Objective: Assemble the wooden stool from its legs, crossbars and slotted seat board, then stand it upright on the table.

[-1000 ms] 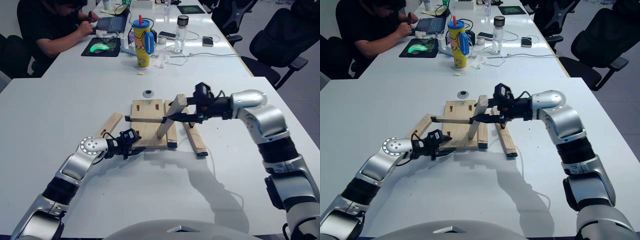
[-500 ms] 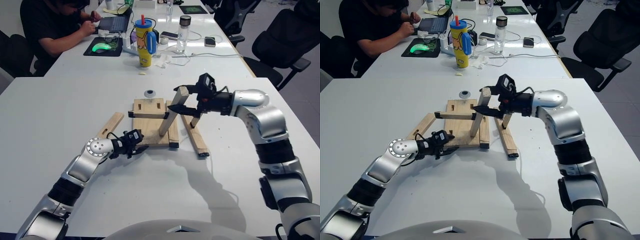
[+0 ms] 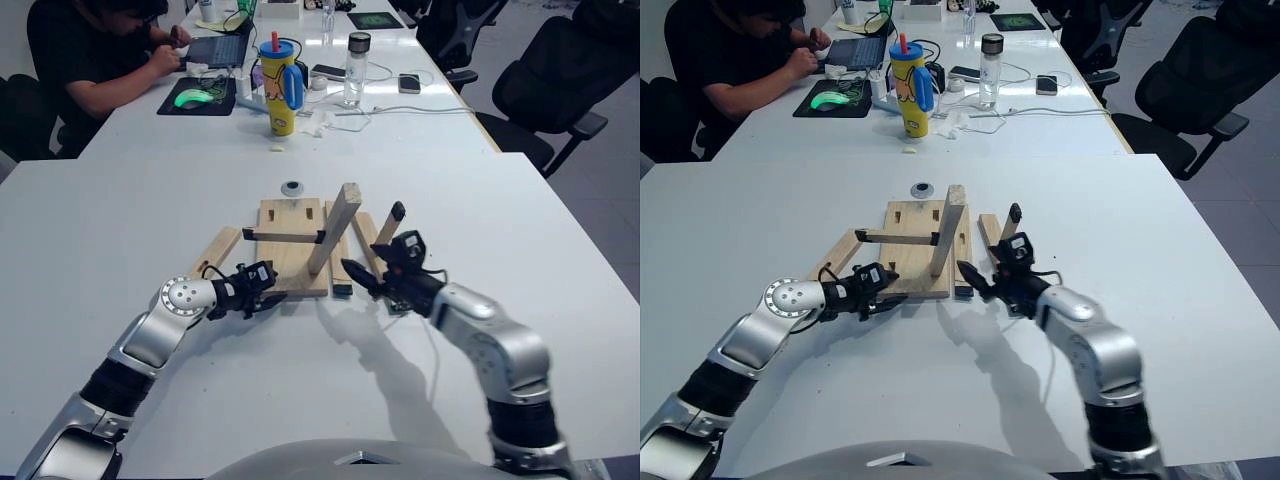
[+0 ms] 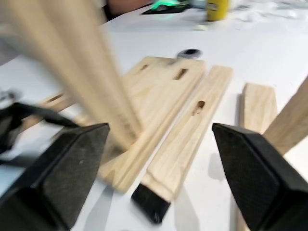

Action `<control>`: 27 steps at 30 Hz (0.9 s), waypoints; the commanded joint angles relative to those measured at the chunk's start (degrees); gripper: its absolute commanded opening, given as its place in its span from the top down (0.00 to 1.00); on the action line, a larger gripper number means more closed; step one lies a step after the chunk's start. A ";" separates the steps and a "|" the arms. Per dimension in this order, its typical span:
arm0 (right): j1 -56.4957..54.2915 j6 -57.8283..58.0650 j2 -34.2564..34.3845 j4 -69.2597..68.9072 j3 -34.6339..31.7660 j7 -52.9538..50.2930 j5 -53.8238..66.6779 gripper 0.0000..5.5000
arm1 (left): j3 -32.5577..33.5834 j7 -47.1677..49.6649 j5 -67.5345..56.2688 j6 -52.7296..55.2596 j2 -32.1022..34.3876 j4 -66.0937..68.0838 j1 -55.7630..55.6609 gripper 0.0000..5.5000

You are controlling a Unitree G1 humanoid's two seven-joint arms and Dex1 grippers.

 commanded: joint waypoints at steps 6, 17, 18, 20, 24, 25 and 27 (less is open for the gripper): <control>-4.85 3.60 6.15 11.08 0.79 -9.04 -5.80 0.28 | -4.84 -2.13 2.10 6.72 -0.65 4.69 3.50 0.54; -7.92 4.29 6.25 15.48 1.48 -8.67 -7.12 0.28 | -6.27 1.03 2.62 8.82 -5.00 4.01 4.14 0.54; -8.08 4.42 5.91 16.20 2.19 -8.65 -7.77 0.28 | -6.42 1.33 2.70 9.24 -5.35 3.62 4.09 0.54; -7.90 4.85 5.48 16.99 3.27 -8.11 -8.49 0.31 | -6.31 2.17 2.51 10.04 -6.52 2.83 4.04 0.54; -7.21 4.48 4.05 18.91 4.72 -7.85 -10.44 0.41 | -6.49 2.96 2.45 11.04 -7.76 2.14 4.11 0.54; -7.01 4.35 4.01 19.28 4.44 -7.70 -10.57 0.45 | -6.49 2.98 2.73 10.81 -7.56 2.52 4.19 0.54; -6.71 4.40 3.71 19.52 4.02 -7.68 -10.90 0.50 | -6.13 2.80 3.13 10.31 -6.77 3.20 4.37 0.54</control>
